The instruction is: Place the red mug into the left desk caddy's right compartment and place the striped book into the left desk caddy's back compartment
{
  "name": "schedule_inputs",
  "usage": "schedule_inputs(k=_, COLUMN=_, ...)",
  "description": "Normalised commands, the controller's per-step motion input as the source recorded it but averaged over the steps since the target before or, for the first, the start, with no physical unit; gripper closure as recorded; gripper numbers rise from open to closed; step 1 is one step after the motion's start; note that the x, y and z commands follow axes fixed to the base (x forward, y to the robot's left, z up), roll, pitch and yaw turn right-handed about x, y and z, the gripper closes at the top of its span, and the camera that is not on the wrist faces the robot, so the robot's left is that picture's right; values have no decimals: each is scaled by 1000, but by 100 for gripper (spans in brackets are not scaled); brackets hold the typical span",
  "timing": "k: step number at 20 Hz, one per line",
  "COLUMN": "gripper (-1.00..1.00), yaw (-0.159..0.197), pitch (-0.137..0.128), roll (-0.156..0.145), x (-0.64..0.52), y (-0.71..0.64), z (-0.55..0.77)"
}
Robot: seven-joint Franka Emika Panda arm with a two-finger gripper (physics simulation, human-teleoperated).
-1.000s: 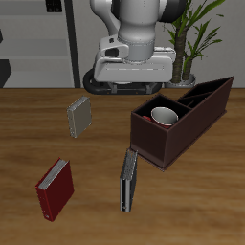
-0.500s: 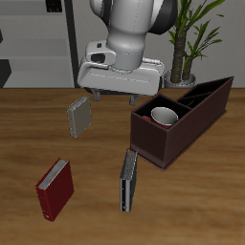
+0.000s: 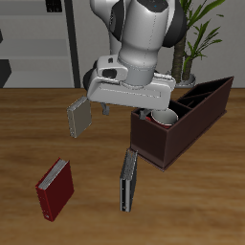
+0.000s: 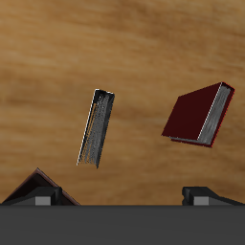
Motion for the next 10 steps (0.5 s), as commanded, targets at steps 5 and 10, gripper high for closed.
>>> schedule_inputs(k=5, gripper=-100, yaw=-8, pitch=-34, roll=32, x=207, y=201, z=-136)
schedule_inputs(k=10, gripper=-100, yaw=-24, pitch=-25, roll=23, x=190, y=14, z=-253)
